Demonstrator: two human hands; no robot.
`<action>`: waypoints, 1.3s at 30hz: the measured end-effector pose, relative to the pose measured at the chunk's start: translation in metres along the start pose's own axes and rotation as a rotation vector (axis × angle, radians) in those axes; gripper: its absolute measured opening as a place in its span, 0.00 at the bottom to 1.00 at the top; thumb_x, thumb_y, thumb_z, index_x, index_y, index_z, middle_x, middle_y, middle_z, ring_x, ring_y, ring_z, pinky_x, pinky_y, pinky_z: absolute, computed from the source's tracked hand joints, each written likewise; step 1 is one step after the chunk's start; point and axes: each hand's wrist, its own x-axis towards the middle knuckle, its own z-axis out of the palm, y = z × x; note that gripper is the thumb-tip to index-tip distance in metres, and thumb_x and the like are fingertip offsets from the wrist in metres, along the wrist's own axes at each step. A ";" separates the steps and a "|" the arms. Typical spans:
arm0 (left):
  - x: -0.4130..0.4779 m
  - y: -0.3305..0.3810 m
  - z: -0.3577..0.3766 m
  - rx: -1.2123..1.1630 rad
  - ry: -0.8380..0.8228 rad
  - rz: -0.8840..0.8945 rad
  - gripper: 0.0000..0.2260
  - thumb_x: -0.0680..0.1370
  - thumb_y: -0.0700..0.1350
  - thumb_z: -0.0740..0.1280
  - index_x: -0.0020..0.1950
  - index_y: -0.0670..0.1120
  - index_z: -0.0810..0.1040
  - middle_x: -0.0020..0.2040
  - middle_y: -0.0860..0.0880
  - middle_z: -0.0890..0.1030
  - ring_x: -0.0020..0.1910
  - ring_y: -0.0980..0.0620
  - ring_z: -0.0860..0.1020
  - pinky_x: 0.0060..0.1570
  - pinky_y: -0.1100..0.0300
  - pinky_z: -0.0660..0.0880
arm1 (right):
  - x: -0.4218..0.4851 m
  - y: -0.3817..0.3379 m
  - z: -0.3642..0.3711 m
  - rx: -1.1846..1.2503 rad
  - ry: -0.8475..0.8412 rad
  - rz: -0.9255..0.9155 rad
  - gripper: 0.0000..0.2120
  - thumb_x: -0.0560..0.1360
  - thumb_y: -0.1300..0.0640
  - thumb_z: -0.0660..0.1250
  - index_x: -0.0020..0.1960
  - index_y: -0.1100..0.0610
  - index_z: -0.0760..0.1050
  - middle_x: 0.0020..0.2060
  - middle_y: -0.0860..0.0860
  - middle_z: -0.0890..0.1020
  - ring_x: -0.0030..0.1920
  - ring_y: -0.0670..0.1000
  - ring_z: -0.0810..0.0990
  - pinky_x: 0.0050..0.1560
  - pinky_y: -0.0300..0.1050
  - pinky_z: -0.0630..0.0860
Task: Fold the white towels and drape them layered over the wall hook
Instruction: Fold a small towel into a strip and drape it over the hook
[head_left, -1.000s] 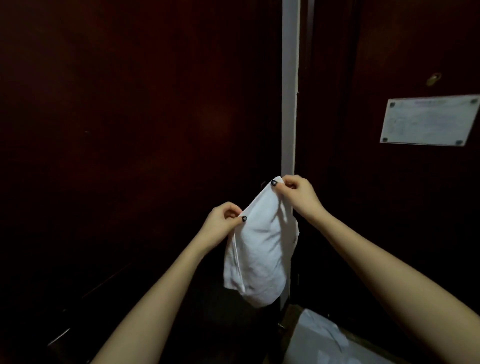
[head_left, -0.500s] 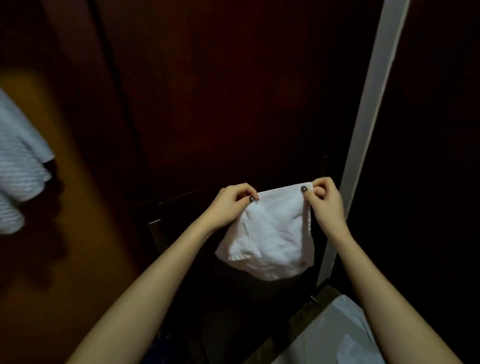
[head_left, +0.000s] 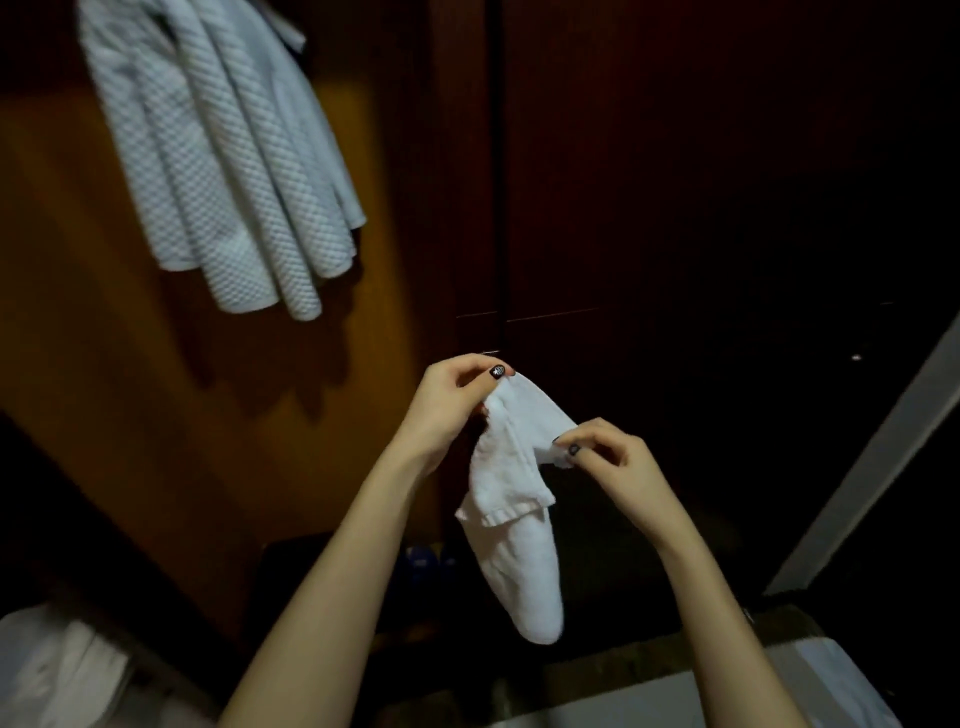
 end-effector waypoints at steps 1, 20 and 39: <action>-0.005 0.000 -0.010 -0.016 0.042 -0.002 0.08 0.80 0.40 0.66 0.45 0.48 0.84 0.40 0.55 0.83 0.40 0.57 0.78 0.38 0.66 0.74 | -0.001 -0.005 0.015 0.025 -0.043 0.000 0.10 0.76 0.65 0.68 0.45 0.51 0.84 0.44 0.49 0.80 0.47 0.45 0.79 0.50 0.34 0.73; -0.072 -0.016 -0.174 -0.283 0.521 -0.058 0.08 0.80 0.39 0.65 0.46 0.48 0.83 0.41 0.55 0.85 0.41 0.60 0.81 0.40 0.66 0.77 | -0.001 -0.077 0.221 -0.171 -0.098 -0.050 0.07 0.73 0.60 0.72 0.40 0.52 0.75 0.42 0.50 0.76 0.42 0.47 0.75 0.42 0.39 0.70; -0.173 -0.095 -0.305 0.383 0.114 -0.085 0.12 0.71 0.41 0.76 0.33 0.50 0.76 0.40 0.49 0.75 0.39 0.54 0.72 0.39 0.63 0.66 | -0.038 -0.072 0.319 0.204 0.162 0.149 0.07 0.77 0.61 0.69 0.40 0.58 0.79 0.32 0.46 0.80 0.37 0.41 0.76 0.38 0.36 0.71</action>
